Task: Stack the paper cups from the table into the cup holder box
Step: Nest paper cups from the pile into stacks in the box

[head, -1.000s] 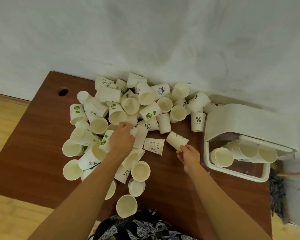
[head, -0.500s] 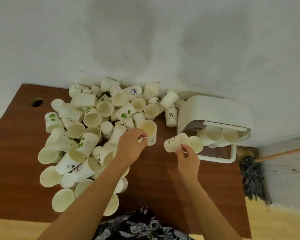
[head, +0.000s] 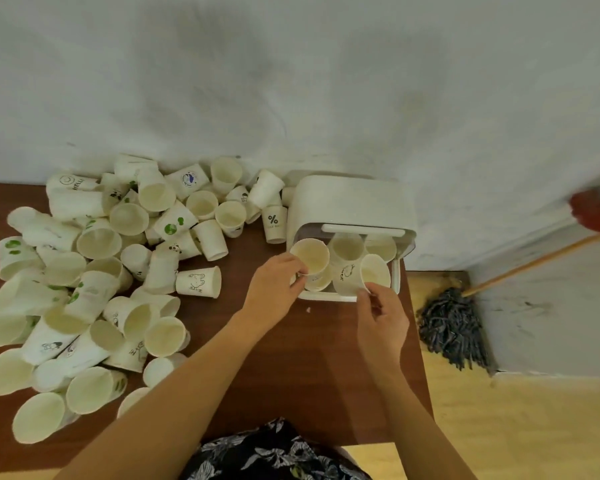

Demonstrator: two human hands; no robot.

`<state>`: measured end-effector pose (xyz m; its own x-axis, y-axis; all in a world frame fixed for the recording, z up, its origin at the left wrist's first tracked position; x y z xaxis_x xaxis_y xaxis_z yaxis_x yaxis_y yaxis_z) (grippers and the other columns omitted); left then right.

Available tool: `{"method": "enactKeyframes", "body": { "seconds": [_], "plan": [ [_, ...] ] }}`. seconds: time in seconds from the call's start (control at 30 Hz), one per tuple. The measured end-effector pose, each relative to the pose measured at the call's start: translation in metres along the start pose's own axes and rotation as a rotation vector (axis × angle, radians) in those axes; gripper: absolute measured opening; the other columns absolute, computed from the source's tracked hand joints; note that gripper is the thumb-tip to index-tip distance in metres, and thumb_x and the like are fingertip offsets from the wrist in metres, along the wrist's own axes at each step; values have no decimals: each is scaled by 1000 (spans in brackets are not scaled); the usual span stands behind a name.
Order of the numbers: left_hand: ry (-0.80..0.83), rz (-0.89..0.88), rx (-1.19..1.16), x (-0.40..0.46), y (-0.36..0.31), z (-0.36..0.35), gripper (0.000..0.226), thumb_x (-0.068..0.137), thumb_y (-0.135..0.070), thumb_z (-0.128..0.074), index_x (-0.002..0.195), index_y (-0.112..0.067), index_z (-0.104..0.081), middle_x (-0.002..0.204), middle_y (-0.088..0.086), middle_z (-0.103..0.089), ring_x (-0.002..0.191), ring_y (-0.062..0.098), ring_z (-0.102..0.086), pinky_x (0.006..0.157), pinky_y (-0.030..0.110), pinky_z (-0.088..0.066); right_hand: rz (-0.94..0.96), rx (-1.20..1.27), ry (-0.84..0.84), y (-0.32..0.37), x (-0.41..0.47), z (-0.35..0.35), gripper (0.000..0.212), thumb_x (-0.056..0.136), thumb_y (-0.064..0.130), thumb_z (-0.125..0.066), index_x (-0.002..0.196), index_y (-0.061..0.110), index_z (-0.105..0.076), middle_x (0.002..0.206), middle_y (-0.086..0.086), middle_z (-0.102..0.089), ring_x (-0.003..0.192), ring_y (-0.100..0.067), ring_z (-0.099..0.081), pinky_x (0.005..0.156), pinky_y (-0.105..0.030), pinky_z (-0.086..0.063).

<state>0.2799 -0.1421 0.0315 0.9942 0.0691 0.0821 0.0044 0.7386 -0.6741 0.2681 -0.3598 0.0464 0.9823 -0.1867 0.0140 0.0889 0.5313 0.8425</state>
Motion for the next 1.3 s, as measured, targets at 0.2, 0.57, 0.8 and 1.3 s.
{"method": "enactKeyframes", "body": {
  "seconds": [0.2,0.57,0.8,1.3],
  "plan": [
    [57,58,31,10,2,-39,11,84,-13,-69,94,-15,-71,100,-4,-66,92,16,-60,82,33,-50,143,-38,57,-6,14,9,15,92,11,-64,106,16,-68,98,17,-61,94,3,-60,74,-12,-50],
    [5,231,64,-4,16,-24,21,89,-25,-63,110,-25,-64,109,-11,-60,81,7,-60,72,26,-53,342,-112,336,7,32,-38,19,95,18,-62,113,20,-66,115,12,-61,96,-2,-60,81,-12,-51],
    [-31,305,58,-22,45,9,18,91,-23,-60,108,-23,-65,105,-11,-61,82,4,-58,79,28,-51,258,-263,434,-7,26,-72,24,96,19,-58,120,21,-61,126,10,-56,90,-1,-59,78,-26,-56],
    [170,627,393,-112,165,70,24,83,-44,-60,86,-21,-52,86,-3,-57,80,16,-55,63,30,-37,20,-292,827,6,-73,-200,13,93,27,-59,103,31,-67,102,14,-65,92,-1,-57,78,-18,-43]
  ]
}}
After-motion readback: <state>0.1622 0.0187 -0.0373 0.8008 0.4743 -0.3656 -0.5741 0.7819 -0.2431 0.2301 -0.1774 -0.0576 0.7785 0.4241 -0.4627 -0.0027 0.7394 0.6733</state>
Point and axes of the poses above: each hand's wrist, its own x-axis towards the middle knuckle, its own z-axis out of the back of the hand, y = z × x, the point moved 8 cm from there along x, towards the middle knuckle
